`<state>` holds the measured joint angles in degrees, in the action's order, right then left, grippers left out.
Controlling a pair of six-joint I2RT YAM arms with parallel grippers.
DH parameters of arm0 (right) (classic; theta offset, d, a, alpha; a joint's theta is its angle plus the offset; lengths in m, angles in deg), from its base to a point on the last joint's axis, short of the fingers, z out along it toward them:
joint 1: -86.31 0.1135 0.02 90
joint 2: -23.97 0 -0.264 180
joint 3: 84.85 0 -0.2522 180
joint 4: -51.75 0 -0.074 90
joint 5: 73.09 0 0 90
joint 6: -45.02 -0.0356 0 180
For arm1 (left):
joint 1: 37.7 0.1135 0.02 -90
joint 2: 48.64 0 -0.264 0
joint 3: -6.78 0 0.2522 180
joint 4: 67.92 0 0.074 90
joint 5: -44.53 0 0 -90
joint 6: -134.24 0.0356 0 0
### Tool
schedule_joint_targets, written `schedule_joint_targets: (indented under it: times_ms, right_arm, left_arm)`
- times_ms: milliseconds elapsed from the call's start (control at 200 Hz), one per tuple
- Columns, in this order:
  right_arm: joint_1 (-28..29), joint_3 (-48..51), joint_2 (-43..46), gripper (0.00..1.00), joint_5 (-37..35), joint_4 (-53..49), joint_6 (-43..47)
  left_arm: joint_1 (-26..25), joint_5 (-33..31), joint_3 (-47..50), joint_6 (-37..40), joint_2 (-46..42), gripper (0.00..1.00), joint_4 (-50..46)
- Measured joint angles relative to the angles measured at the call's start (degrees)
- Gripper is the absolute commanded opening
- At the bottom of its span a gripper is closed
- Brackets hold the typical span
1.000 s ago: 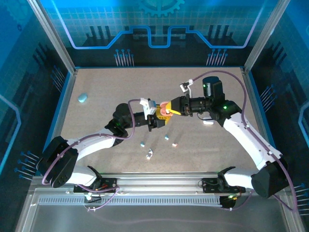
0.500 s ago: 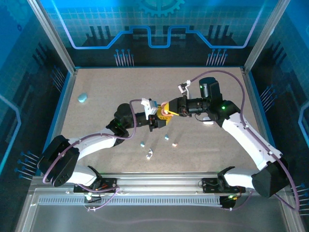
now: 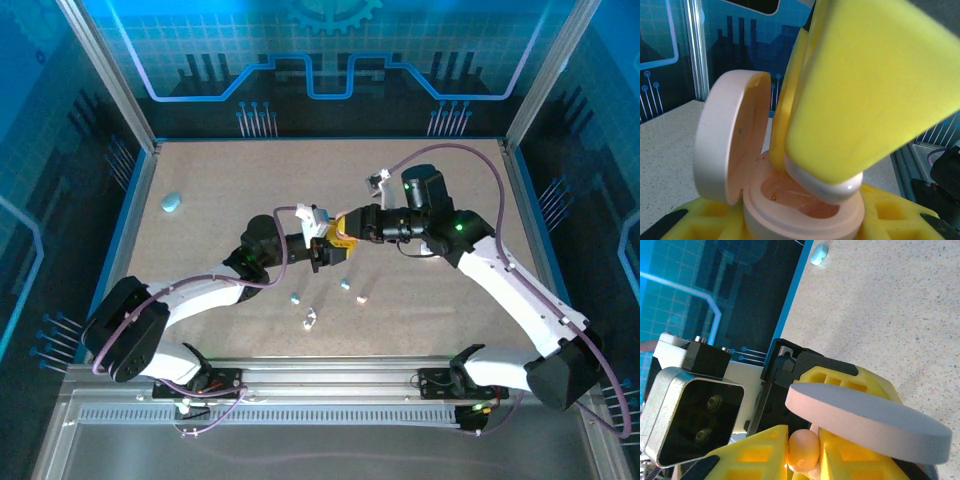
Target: Insert wireless bluetooth earbuds into charging case
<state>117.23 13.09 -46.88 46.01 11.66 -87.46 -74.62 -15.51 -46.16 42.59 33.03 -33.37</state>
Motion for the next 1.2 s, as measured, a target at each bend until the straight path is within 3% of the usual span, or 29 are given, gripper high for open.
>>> schedule_joint_targets:
  times_ms: [715, 1201]
  right_arm:
    - [6.54, -0.42, 1.62, 0.26, -15.54, -0.74, 5.53]
    - [6.97, -0.5, 2.19, 0.31, -18.95, -2.01, 6.97]
  left_arm:
    - [-0.17, -0.59, 0.0, -1.42, 0.48, 0.38, 0.92]
    - [-0.39, -0.59, -0.02, -1.42, 0.48, 0.38, 1.31]
